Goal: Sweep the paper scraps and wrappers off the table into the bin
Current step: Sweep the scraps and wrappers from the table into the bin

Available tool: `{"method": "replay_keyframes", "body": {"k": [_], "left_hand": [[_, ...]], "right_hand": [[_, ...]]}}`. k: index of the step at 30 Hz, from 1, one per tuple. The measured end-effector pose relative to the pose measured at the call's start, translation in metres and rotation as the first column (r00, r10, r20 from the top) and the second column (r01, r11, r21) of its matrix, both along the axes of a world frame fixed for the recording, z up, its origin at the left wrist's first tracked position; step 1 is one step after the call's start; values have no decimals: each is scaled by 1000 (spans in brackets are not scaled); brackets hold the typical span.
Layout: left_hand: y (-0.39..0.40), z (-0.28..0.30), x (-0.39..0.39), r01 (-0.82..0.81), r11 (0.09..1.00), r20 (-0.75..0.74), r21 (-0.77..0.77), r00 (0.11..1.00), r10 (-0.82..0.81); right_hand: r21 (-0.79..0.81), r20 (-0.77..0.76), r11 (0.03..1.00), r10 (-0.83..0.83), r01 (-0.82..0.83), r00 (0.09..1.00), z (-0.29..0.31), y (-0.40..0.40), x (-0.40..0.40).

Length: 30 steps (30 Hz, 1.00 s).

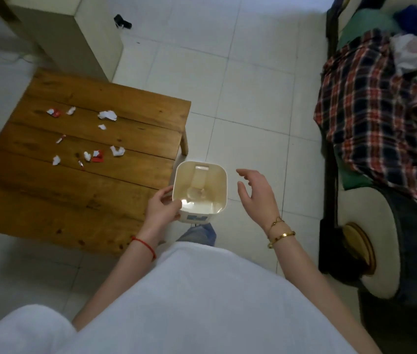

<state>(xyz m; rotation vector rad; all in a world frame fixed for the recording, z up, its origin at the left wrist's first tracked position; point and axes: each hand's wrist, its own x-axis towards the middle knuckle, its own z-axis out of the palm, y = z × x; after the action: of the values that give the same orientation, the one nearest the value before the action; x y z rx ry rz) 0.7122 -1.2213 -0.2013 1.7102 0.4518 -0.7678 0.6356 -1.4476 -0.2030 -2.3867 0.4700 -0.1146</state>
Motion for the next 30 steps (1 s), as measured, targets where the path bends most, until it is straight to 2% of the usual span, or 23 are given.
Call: {"method": "replay_keyframes", "body": {"k": [8,13,18,22,25,30], "left_hand": [[-43,0,57,-186,981,-21,48,982,187],[-62,-1,73,-386,920,-45,61,920,389],[-89,-7,75,-561,822,-26,101,824,566],[-117,-19,68,-684,716,-37,144,719,694],[-138,-30,60,-778,604,-69,169,602,795],[-164,-53,54,-878,440,-133,188,421,897]], "right_hand": [[14,-9,975,222,-222,975,7,-52,117],[5,-41,899,437,-437,899,-1,-68,182],[12,-83,744,667,-668,741,-7,-80,243],[-15,-118,547,830,-837,545,-15,-87,283],[-25,-155,412,899,-911,411,-27,-82,308],[-26,-149,263,953,-964,264,-54,-63,339]]}}
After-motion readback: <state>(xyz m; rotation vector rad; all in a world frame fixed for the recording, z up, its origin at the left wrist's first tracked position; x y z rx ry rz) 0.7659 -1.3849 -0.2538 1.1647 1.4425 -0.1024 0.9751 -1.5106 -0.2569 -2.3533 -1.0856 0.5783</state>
